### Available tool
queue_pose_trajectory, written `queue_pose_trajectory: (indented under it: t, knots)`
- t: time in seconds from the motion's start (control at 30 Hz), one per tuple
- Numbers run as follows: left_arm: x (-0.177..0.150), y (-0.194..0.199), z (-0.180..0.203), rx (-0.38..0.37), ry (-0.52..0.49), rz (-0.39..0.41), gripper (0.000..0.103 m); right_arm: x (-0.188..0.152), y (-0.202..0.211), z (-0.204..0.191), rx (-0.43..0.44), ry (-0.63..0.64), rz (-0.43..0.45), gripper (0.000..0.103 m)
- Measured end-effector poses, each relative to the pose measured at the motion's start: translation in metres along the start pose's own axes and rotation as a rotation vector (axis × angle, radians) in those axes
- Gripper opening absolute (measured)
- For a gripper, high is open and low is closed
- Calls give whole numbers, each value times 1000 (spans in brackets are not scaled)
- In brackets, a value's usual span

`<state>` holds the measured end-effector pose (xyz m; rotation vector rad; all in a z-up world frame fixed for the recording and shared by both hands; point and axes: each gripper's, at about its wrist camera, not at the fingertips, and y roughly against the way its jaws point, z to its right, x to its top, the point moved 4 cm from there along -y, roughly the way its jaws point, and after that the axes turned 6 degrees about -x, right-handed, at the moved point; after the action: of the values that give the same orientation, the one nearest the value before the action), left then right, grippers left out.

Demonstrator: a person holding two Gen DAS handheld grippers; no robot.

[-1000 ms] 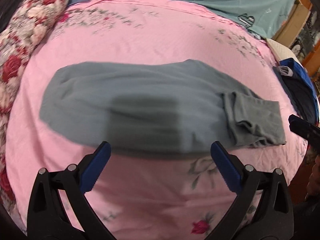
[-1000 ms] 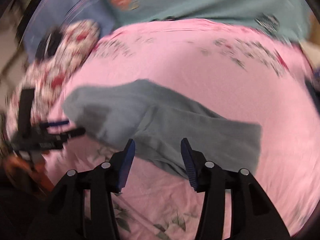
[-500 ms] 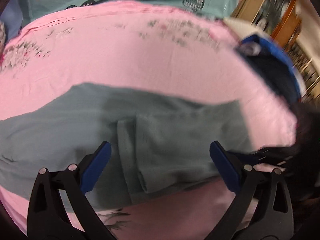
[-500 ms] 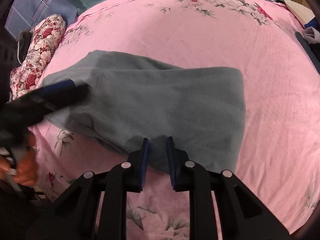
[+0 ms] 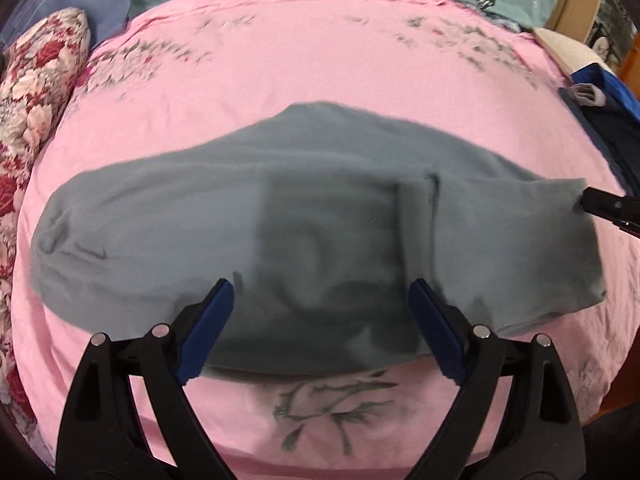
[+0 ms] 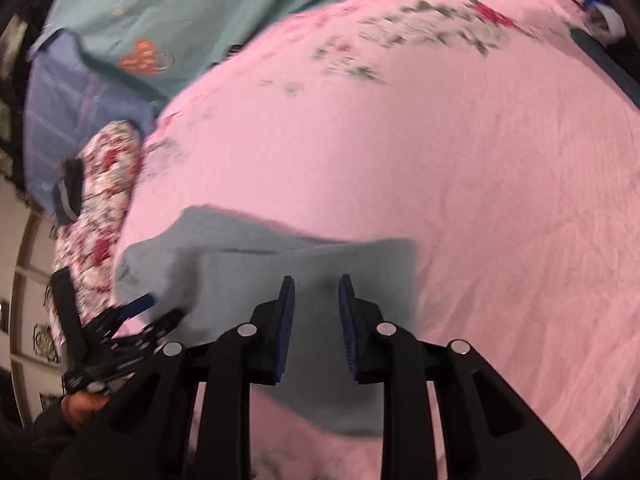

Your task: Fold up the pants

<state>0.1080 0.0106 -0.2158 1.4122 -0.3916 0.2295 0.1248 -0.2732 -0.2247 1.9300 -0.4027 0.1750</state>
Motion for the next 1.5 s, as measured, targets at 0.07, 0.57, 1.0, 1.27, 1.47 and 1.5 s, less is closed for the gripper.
queue_pose_trajectory:
  t: [0.07,0.57,1.0,1.27,1.47,1.5]
  knots:
    - [-3,-5,-3,28,8,-33,90,1,-8,7,30,-30,-8,21]
    - [-11,50,24,-166,1,87,90,0,-34,-155,162,542,-34,24]
    - [-9,5,45,-289,51,6,37,4,-60,-182,82,846,-65,3]
    - [-18,30,29,-314,136,60,23,3,-42,-208,212,842,-58,3]
    - [-31,14,10,-264,204,6,24,-10,-77,-202,177,865,-108,3]
    - [-30,15,6,-265,223,8,24,-7,-76,-200,183,847,-112,3]
